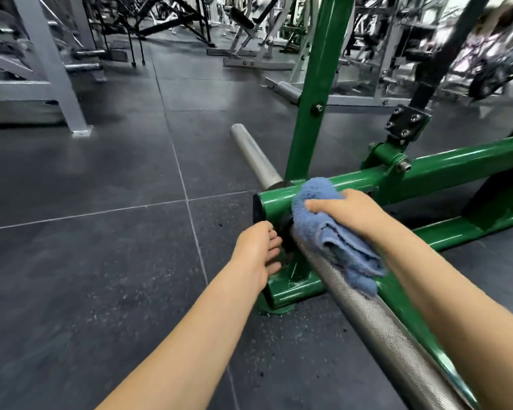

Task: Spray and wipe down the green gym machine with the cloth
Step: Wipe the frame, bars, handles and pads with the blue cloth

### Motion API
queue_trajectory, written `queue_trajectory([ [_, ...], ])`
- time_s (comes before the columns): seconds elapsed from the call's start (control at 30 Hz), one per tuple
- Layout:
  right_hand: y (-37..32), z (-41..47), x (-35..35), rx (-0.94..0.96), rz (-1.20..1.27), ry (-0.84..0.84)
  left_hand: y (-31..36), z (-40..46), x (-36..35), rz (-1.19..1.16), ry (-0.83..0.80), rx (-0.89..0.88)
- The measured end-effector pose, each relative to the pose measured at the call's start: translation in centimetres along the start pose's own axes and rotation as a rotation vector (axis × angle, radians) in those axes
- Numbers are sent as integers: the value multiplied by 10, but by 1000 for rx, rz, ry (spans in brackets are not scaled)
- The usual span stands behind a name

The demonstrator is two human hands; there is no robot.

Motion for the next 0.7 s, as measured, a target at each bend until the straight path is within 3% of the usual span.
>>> queue_trajectory([
  [0.07, 13, -3, 0, -139, 159, -23, 2, 7, 3, 11, -22, -9],
  [0.1, 12, -5, -1, -111, 119, -6, 1, 8, 1, 15, -43, 1],
  [0.2, -18, -14, -10, 137, -437, 163, 4, 4, -9, 51, -116, 17],
  [0.27, -34, -15, -15, 143, -624, 233, 9, 4, -13, 49, -121, 64],
  [0.37, -28, 0, -17, -16, -469, 150, 14, -1, -15, 137, -136, 119],
  [0.57, 10, -5, -9, -394, 187, 82, 27, -15, -18, 263, -201, 191],
  [0.63, 8, -4, -10, -317, 4, 111, 28, -15, -18, 259, -199, 219],
  [0.7, -10, -9, -9, -170, -403, 184, 34, -21, -20, 279, -205, 204],
])
Point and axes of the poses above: each hand's wrist, its own z-axis towards the middle knuckle, its own x-axis out of the back of the hand, y = z × x, the point moved 9 cm from there along z, towards the middle knuckle, and after that the axes turned 14 degrees about y, right-handed, at the moved point
